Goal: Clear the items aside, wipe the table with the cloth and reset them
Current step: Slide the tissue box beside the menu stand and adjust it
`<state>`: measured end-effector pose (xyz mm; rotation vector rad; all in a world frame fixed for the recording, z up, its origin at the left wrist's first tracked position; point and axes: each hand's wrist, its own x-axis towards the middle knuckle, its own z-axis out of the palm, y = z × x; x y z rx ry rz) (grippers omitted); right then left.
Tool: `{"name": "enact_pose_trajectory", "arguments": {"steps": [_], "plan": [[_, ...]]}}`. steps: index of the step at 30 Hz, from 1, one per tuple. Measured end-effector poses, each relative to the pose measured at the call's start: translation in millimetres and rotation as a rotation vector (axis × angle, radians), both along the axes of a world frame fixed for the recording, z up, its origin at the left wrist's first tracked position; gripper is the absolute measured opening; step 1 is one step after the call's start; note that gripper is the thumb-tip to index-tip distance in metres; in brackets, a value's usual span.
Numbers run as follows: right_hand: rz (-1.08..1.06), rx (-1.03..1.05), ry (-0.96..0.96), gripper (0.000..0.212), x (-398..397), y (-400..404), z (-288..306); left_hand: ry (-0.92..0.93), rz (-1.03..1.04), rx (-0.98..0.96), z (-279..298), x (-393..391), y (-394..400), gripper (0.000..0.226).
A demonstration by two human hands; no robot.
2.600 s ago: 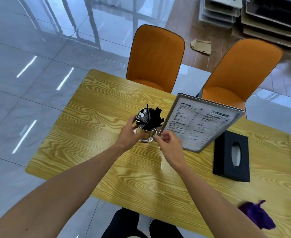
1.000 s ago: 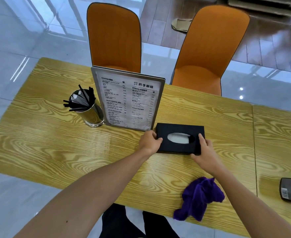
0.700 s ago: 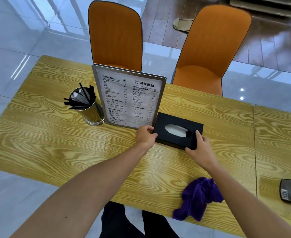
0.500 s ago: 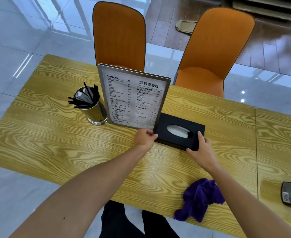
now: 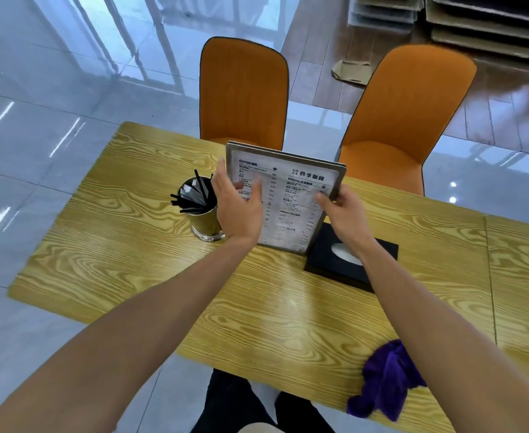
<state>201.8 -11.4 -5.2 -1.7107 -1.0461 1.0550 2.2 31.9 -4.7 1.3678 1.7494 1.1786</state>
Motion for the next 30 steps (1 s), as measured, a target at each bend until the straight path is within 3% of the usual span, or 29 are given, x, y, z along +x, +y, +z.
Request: {"name": "enact_pose_trajectory", "arguments": {"steps": [2,4,9,13,16,19,21,23,26,28,30], "plan": [[-0.014,-0.015,-0.003,0.015,-3,4,0,0.029,-0.094,-0.136,3,-9,12,0.087],[-0.021,-0.022,0.007,0.011,-2,5,0,0.022,-0.141,-0.183,4,-19,22,0.08],[-0.05,-0.029,0.037,0.017,-2,4,-1,-0.039,-0.181,-0.115,9,-34,32,0.048],[-0.061,-0.021,0.051,0.015,-3,4,-2,-0.025,-0.202,-0.098,9,-45,39,0.045],[-0.049,-0.024,0.046,0.026,-2,2,-2,0.011,-0.111,0.067,11,-65,42,0.041],[-0.049,-0.039,-0.01,0.016,-3,-1,-8,0.023,0.087,0.22,8,-97,46,0.033],[-0.071,-0.046,-0.016,0.014,-6,-2,-12,-0.039,0.254,0.111,2,-119,52,0.039],[-0.097,-0.044,-0.011,0.013,-10,-3,-15,-0.152,0.344,-0.178,-9,-139,56,0.05],[-0.111,-0.044,-0.016,0.01,-13,-3,-17,-0.332,0.147,-0.594,-19,-152,56,0.051],[-0.114,-0.048,0.003,0.015,-13,-3,-18,-0.368,-0.037,-0.685,-22,-153,54,0.033],[-0.116,-0.052,0.012,0.02,-12,-2,-18,-0.351,-0.09,-0.673,-21,-150,56,0.011]]}}
